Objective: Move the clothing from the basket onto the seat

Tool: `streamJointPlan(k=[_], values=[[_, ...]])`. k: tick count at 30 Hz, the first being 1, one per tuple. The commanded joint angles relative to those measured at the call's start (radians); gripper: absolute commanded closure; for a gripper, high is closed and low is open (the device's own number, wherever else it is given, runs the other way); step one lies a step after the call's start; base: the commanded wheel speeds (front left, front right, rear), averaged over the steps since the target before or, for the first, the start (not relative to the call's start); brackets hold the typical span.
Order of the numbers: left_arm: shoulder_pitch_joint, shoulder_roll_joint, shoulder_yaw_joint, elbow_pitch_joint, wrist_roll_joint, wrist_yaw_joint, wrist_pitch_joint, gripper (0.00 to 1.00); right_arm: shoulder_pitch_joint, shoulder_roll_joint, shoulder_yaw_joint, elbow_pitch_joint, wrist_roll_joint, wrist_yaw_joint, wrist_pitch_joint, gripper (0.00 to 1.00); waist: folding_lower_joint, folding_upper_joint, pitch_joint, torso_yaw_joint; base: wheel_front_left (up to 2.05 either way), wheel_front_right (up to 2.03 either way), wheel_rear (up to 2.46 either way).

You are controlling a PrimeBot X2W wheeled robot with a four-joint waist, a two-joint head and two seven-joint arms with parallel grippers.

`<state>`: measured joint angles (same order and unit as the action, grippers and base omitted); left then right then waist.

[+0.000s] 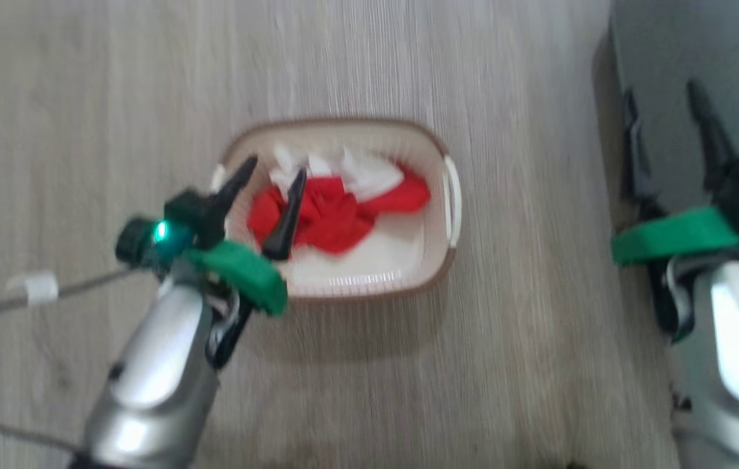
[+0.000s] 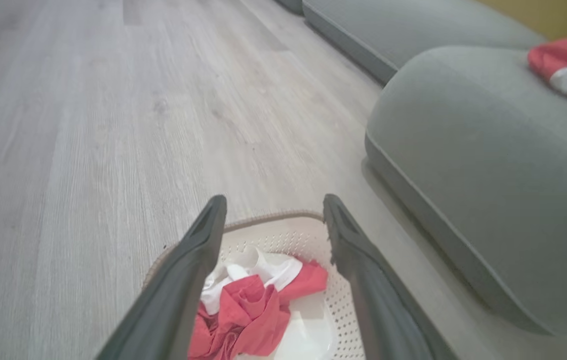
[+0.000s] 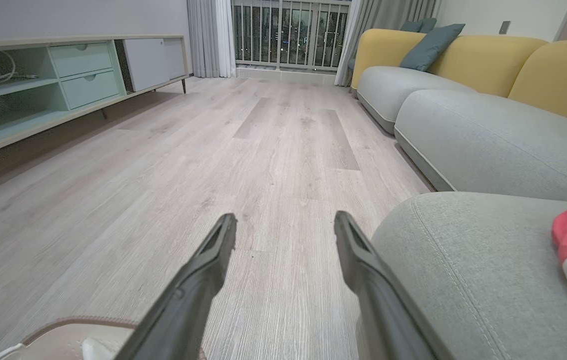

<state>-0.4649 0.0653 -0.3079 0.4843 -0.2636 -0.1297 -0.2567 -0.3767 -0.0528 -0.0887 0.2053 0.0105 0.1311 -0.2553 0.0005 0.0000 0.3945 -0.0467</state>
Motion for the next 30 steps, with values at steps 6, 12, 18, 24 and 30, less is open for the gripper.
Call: streamJointPlan(k=[6,12,18,24,30], values=[[-0.269,0.026,-0.071,0.154,0.048,-0.001,0.046,0.00,-0.121,0.001,0.008,-0.095,0.032,0.000,-0.006,0.00,-0.0005,0.0000,0.311,-0.067,0.00,0.00,0.00],[-0.438,0.010,-0.090,0.344,0.063,0.012,0.094,0.00,-0.165,0.002,0.028,-0.112,0.069,0.000,-0.006,0.00,-0.0005,0.0000,0.414,-0.113,0.00,0.00,0.00],[-0.538,0.012,-0.096,0.513,0.073,0.041,0.145,0.00,-0.180,0.002,0.063,-0.125,0.114,0.000,-0.006,0.00,-0.0005,0.0000,0.469,-0.155,0.00,0.00,0.00],[-0.637,0.040,-0.095,0.648,0.082,0.073,0.159,0.00,-0.183,0.002,0.075,-0.146,0.153,0.000,-0.006,0.00,-0.0005,0.0000,0.520,-0.192,0.00,0.00,0.00],[-0.702,0.061,-0.109,0.735,0.098,0.116,0.168,0.00,-0.166,0.002,0.093,-0.147,0.195,0.000,-0.006,0.00,-0.0005,0.0000,0.551,-0.208,0.00,0.00,0.00]])
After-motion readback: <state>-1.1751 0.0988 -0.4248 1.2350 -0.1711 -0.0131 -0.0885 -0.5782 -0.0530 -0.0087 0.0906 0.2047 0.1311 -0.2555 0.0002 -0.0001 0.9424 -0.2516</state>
